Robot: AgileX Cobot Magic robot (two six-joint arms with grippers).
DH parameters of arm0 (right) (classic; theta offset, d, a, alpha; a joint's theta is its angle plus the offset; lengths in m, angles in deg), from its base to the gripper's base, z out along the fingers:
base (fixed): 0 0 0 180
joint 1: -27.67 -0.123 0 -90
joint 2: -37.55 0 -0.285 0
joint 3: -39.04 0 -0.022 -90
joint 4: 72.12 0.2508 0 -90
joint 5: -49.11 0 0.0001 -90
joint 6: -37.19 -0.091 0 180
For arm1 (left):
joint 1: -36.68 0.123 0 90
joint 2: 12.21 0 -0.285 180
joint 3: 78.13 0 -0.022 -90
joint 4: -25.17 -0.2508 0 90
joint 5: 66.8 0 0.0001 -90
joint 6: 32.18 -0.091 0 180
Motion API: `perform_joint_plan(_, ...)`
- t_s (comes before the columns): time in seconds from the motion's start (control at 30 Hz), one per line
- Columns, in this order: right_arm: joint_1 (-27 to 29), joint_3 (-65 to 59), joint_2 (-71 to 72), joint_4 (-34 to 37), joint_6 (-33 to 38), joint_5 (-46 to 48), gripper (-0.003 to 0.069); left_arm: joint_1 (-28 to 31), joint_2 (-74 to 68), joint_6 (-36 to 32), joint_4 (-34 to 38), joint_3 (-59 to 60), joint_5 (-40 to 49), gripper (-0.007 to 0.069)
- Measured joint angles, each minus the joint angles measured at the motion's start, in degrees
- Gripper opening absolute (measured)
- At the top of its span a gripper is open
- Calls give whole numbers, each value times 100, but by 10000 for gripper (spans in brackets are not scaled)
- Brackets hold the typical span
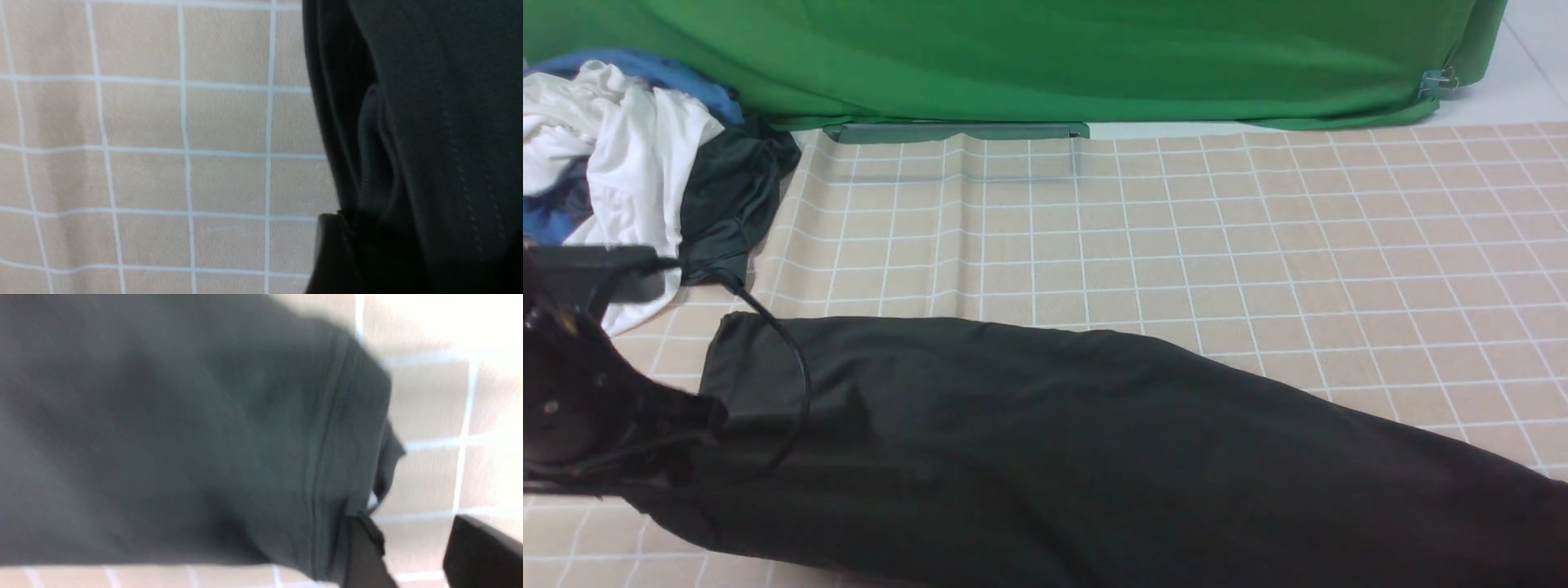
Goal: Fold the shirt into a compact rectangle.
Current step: 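Pull the folded dark garment lengthwise by its ends to straighten it flat on the table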
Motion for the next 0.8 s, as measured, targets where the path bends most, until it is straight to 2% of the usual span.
perform_joint_plan(0.13,-16,317,233,668,168,-77,199,0,0,0,18,-464,239,528)
perform_joint_plan(0.2,-163,356,333,1082,424,-231,104,0,0,-41,162,-674,348,532)
perform_joint_plan(0.23,-208,356,333,1158,463,-259,80,0,0,-70,232,-700,348,519)
perform_joint_plan(0.3,-490,356,305,1286,531,-338,43,0,-8,-259,565,-701,281,452)
perform_joint_plan(0.43,-1204,356,-53,1386,599,-684,38,0,-235,-662,1415,-398,-289,135)
perform_joint_plan(0.5,-1465,356,-286,1390,599,-908,38,0,-482,-804,1510,-162,-532,56)
perform_joint_plan(0.57,-1658,356,-537,1373,599,-1133,38,0,-728,-836,1462,117,-749,24)
perform_joint_plan(0.67,-1791,356,-942,1250,553,-1368,38,0,-1064,-759,1124,438,-1035,15)
perform_joint_plan(0.8,-1791,356,-1387,609,142,-1561,38,0,-1336,-261,457,705,-1394,16)
